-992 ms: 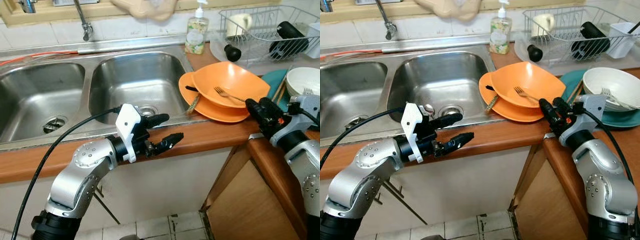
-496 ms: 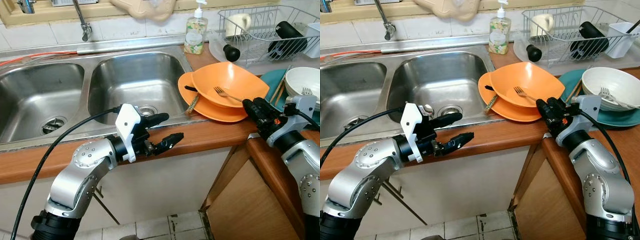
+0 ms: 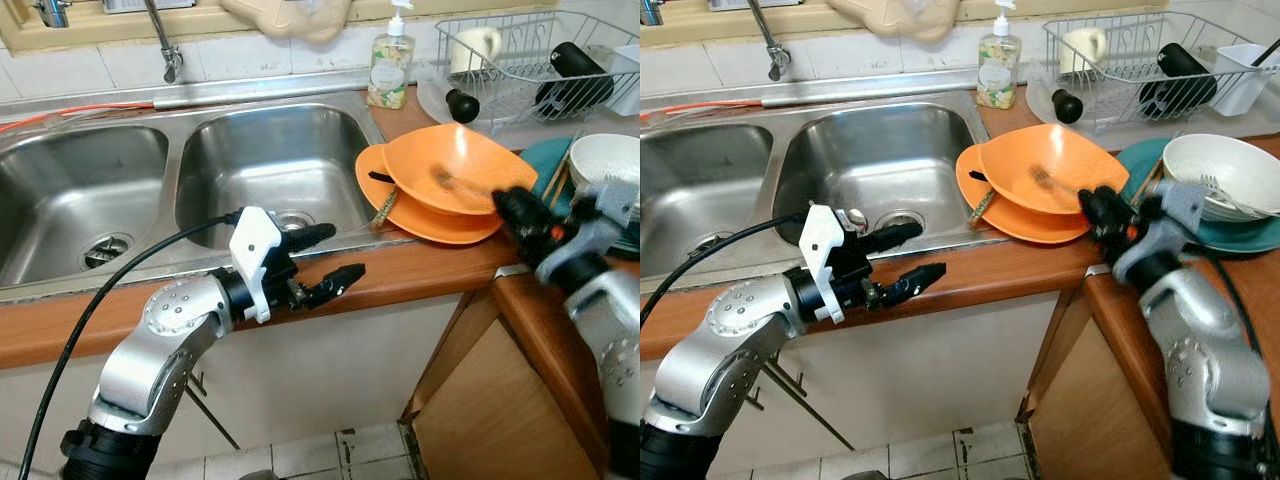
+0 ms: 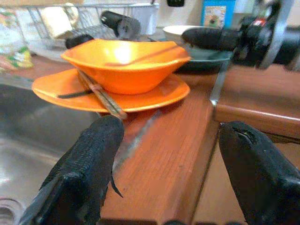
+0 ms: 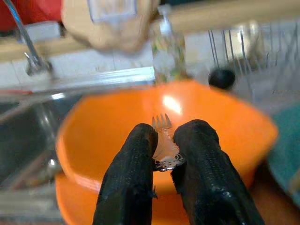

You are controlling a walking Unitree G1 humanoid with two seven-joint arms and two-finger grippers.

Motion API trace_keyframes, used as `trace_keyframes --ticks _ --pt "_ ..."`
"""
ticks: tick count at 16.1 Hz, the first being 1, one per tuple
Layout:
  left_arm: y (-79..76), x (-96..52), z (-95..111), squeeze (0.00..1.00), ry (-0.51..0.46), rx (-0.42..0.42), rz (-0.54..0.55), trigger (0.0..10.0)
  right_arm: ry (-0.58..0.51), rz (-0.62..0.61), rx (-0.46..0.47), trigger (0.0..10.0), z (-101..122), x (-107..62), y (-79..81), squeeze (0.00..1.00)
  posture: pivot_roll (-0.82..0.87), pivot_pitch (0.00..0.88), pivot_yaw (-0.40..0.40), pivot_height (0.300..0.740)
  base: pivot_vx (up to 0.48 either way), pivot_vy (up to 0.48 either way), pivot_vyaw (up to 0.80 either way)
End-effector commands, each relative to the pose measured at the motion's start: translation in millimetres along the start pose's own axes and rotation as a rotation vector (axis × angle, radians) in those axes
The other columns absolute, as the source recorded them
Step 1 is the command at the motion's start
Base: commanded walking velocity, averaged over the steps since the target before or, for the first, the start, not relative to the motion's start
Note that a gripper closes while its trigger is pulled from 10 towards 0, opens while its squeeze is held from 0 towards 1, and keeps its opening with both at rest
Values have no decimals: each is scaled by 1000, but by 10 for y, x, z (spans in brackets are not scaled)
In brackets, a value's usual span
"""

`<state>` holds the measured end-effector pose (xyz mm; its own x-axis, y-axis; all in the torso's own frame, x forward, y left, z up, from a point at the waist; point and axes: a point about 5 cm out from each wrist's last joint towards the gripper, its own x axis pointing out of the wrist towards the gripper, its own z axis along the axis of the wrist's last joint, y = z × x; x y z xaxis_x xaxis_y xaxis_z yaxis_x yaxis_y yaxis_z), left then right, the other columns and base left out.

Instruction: Kitchen organization

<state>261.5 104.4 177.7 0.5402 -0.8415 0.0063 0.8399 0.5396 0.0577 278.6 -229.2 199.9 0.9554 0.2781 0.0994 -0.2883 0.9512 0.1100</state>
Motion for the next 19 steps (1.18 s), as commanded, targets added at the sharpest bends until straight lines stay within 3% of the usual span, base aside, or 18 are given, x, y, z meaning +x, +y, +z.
trace_keyframes --ticks 1,4,10,11,12,13,16,19 --pt "67 27 74 0 -12 59 39 10000 -60 31 -20 0 195 33 63 0 -150 0 71 740 0 0 0" --pt "184 93 141 0 -22 199 103 10000 -92 127 -36 0 360 127 280 0 -146 0 66 740 0 0 0" --pt "456 167 181 0 40 546 261 10000 -8 314 -85 0 360 232 758 0 -133 0 53 740 0 0 0" --pt "486 189 182 0 50 579 270 9333 -3 340 -77 0 354 241 835 0 -130 0 49 740 0 0 0" --pt "497 213 187 0 48 590 265 3137 7 366 -68 0 335 252 916 0 -129 0 48 740 0 0 0" --pt "502 250 194 0 40 605 258 0 18 393 -57 0 308 268 1007 0 -129 0 48 740 0 0 0" --pt "511 315 180 0 28 635 251 0 40 436 -49 0 277 289 1146 0 -131 0 45 740 0 0 0" --pt "539 351 185 0 24 654 270 0 61 450 -64 0 258 296 1183 0 -131 0 43 740 0 0 0"
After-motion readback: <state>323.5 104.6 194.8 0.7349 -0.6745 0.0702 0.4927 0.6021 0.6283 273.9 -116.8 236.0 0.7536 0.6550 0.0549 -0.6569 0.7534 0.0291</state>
